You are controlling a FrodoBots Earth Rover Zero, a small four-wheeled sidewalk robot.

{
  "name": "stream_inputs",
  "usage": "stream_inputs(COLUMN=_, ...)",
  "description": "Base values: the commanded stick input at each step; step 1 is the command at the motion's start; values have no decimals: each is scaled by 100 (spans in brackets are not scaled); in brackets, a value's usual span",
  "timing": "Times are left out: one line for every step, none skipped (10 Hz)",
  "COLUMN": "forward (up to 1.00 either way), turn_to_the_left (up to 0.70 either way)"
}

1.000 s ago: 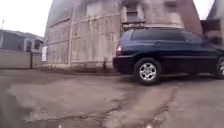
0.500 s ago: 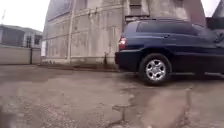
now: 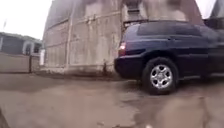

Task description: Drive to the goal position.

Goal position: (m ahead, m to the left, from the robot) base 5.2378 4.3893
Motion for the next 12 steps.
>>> stream_inputs(forward=85, turn_to_the_left=34)
stream_inputs(forward=85, turn_to_the_left=34)
stream_inputs(forward=85, turn_to_the_left=34)
stream_inputs(forward=85, turn_to_the_left=16)
stream_inputs(forward=85, turn_to_the_left=0)
stream_inputs(forward=85, turn_to_the_left=0)
stream_inputs(forward=85, turn_to_the_left=0)
stream_inputs(forward=85, turn_to_the_left=0)
stream_inputs(forward=85, turn_to_the_left=0)
stream_inputs(forward=85, turn_to_the_left=0)
stream_inputs(forward=85, turn_to_the_left=0)
stream_inputs(forward=85, turn_to_the_left=0)
